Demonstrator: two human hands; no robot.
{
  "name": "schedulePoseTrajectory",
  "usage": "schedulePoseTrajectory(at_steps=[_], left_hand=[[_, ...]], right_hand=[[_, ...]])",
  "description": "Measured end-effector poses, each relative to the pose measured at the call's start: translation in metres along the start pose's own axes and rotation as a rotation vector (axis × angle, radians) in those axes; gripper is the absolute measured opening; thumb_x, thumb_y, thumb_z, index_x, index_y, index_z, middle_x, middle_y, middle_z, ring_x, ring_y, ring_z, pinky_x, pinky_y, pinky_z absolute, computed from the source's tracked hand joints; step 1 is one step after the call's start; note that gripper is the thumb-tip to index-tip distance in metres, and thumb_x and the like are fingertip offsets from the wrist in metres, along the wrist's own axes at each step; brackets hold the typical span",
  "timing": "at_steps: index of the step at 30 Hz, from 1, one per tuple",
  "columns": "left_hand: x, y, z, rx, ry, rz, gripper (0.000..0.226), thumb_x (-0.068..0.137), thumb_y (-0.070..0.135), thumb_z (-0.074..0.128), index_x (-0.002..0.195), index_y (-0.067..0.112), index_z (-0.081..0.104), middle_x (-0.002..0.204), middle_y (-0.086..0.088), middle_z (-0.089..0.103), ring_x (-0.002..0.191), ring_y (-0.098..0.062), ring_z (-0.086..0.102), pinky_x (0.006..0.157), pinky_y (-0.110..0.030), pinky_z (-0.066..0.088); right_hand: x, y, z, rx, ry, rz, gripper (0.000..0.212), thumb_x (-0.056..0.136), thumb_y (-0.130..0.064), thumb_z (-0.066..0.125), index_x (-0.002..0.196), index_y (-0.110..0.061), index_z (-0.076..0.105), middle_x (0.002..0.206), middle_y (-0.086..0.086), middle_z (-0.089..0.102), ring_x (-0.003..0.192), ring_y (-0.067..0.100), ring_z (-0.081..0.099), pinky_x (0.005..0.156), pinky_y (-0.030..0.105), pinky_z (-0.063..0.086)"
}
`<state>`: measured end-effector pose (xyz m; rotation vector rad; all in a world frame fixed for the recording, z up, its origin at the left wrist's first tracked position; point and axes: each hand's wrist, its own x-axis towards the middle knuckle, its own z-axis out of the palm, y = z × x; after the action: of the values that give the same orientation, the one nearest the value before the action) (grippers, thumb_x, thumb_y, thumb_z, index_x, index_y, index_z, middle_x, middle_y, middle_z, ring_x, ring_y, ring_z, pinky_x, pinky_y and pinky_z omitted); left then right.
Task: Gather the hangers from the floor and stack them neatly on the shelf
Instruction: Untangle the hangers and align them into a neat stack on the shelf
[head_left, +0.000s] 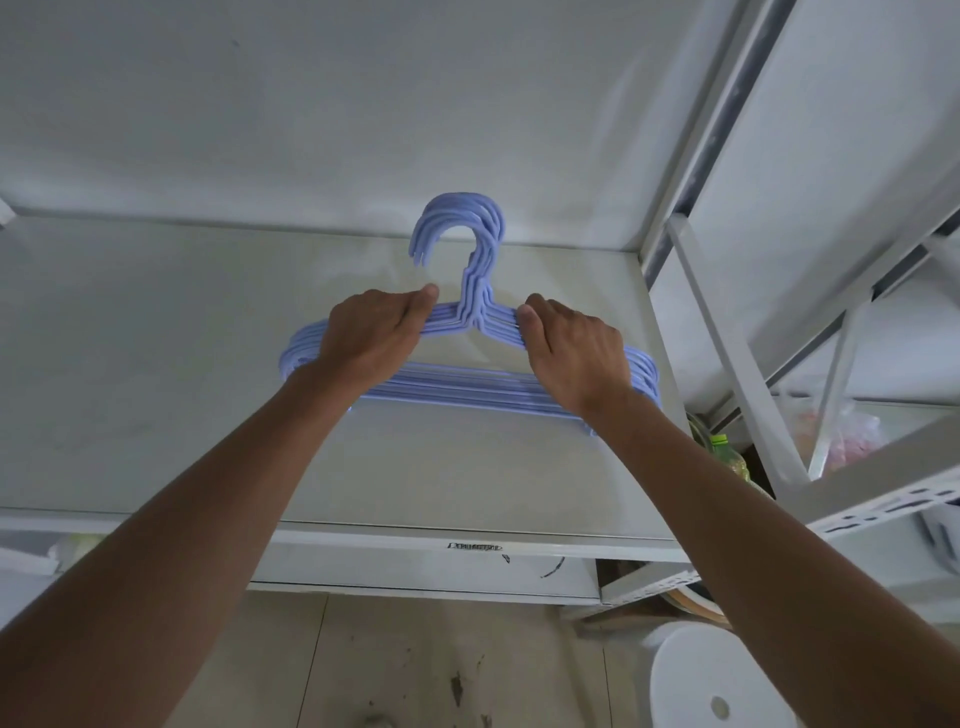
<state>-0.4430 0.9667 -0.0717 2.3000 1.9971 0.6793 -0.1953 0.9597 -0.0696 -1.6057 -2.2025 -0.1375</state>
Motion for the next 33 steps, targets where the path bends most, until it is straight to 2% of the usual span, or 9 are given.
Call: schedulePoseTrajectory(at_steps=[4,7,11,15,20,23,25,31,33], left_hand=[[-0.011,0.002,-0.001,0.086,0.003,0.128,0.050,0.097,0.044,0.011,0.096,0.021,0.055,0.066,0.001,0.051,0.072,-0.038,0.059,0.064,-0.036,0.032],[-0.020,0.003,-0.003,0.305,-0.035,0.268,0.042,0.099,0.033,0.022,0.115,0.011,0.054,0.090,-0.013,0.061,0.081,-0.039,0.059,0.067,-0.043,0.036],[-0.017,0.012,-0.006,0.298,-0.136,0.169,0.033,0.105,0.020,0.039,0.136,0.013,0.047,0.115,-0.018,0.060,0.095,-0.042,0.061,0.079,-0.050,0.045],[-0.016,0.022,-0.007,0.373,-0.136,0.101,0.034,0.105,0.017,0.034,0.137,0.011,0.045,0.121,-0.020,0.057,0.102,-0.042,0.058,0.089,-0.052,0.044],[-0.014,0.032,-0.008,0.359,-0.127,0.065,0.031,0.105,0.019,0.034,0.131,0.006,0.046,0.116,-0.023,0.057,0.104,-0.042,0.058,0.092,-0.054,0.043],[-0.012,0.029,-0.007,0.382,-0.106,0.137,0.033,0.106,0.018,0.035,0.135,0.006,0.046,0.117,-0.023,0.057,0.099,-0.042,0.060,0.084,-0.051,0.044],[-0.011,0.021,-0.009,0.402,-0.130,0.170,0.036,0.106,0.018,0.037,0.140,0.008,0.043,0.121,-0.022,0.056,0.099,-0.042,0.059,0.081,-0.051,0.045],[-0.007,0.008,-0.008,0.072,-0.169,0.045,0.039,0.100,0.043,0.030,0.124,0.030,0.058,0.134,-0.009,0.053,0.130,-0.037,0.040,0.101,-0.054,0.041],[-0.009,0.009,-0.007,0.029,-0.138,0.001,0.044,0.099,0.048,0.023,0.116,0.031,0.059,0.120,-0.009,0.057,0.123,-0.036,0.045,0.095,-0.050,0.040]], right_hand=[[-0.004,-0.010,0.002,-0.044,-0.046,0.061,0.027,0.104,-0.024,0.028,0.080,-0.017,0.039,0.064,0.000,0.046,0.057,0.031,0.044,0.051,0.031,0.024],[-0.011,-0.016,-0.001,-0.154,-0.104,0.018,0.014,0.099,-0.014,0.035,0.086,-0.016,0.039,0.071,0.001,0.042,0.063,0.031,0.041,0.059,0.034,0.026],[-0.006,-0.017,-0.001,-0.128,-0.137,0.016,0.020,0.105,-0.021,0.034,0.110,-0.012,0.052,0.091,0.003,0.042,0.079,0.026,0.038,0.072,0.040,0.028],[-0.001,-0.019,0.000,-0.197,-0.178,-0.092,0.031,0.104,-0.015,0.042,0.133,-0.007,0.048,0.114,0.013,0.055,0.095,0.034,0.053,0.071,0.041,0.033],[0.002,-0.017,-0.001,-0.115,-0.193,-0.070,0.034,0.105,-0.019,0.043,0.137,-0.009,0.047,0.122,0.014,0.055,0.104,0.037,0.056,0.076,0.041,0.037],[0.004,-0.013,-0.005,0.091,-0.188,0.055,0.039,0.110,-0.043,0.023,0.115,-0.020,0.054,0.111,0.005,0.060,0.101,0.034,0.058,0.077,0.037,0.037],[-0.002,-0.012,-0.005,0.156,-0.106,0.002,0.050,0.108,-0.053,0.012,0.109,-0.023,0.052,0.103,-0.001,0.062,0.090,0.031,0.061,0.071,0.036,0.039],[-0.008,-0.003,-0.002,0.021,0.018,-0.170,0.062,0.099,-0.071,0.018,0.104,-0.017,0.050,0.075,-0.001,0.061,0.058,0.031,0.053,0.054,0.031,0.033],[-0.008,-0.005,0.000,-0.016,0.042,-0.184,0.065,0.099,-0.072,0.020,0.102,-0.016,0.051,0.069,0.001,0.061,0.056,0.035,0.053,0.053,0.031,0.034]])
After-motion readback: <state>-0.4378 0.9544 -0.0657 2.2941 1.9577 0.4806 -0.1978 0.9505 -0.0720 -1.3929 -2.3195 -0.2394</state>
